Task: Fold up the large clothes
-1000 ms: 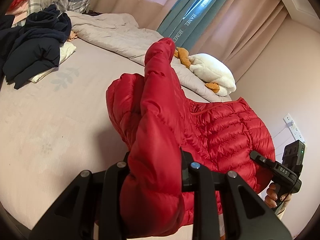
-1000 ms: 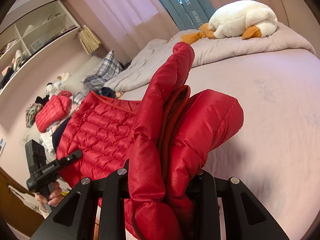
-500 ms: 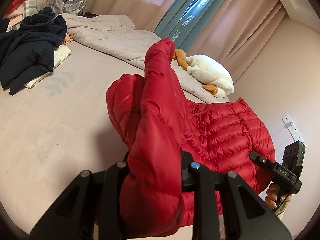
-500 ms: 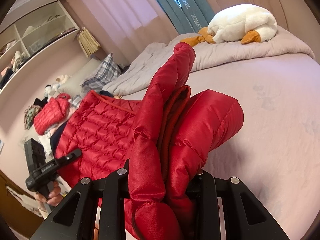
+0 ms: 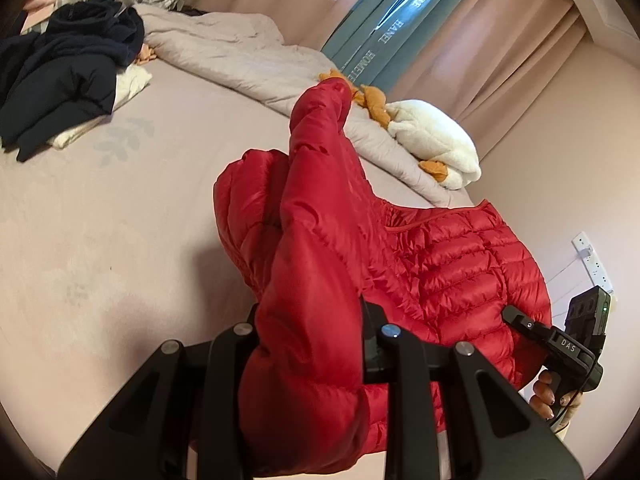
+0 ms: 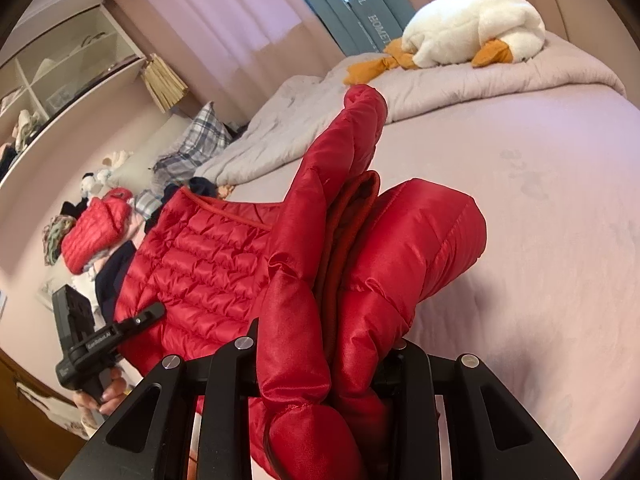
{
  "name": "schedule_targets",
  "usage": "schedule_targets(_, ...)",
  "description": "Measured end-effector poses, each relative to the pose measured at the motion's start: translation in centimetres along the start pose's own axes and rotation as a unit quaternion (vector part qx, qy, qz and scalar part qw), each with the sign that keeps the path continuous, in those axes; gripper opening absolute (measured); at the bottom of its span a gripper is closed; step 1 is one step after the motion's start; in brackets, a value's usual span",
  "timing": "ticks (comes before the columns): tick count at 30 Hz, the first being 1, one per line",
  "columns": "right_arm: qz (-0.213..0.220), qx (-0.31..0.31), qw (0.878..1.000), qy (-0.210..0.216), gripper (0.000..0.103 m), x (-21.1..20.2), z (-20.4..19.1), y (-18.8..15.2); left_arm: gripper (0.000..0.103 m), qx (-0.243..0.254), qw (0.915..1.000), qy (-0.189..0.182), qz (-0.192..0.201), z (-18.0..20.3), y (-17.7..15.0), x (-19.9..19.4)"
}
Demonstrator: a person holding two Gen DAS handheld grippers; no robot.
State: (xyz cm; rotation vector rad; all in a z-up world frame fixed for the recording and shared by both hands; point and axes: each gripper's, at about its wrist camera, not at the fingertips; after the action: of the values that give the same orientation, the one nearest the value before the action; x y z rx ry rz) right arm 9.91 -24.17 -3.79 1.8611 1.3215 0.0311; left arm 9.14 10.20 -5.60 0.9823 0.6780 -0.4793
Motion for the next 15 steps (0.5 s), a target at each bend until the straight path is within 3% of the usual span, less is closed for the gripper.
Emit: schedule_targets(15, -0.015, 0.046, 0.999, -0.013, 0.031, 0.9, 2.7, -1.2, 0.026, -0.016, 0.9988, 0.016, -0.043, -1.4, -2.3, 2.0)
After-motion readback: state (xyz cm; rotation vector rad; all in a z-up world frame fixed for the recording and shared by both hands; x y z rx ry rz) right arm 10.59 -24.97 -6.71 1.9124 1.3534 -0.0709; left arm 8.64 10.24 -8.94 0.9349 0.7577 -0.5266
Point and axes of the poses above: each gripper's, at about its wrist camera, not at the fingertips, and x roughly the way its jaws point, z to its right, y to its top, and after that the axes turned 12 degrees about y, right-handed
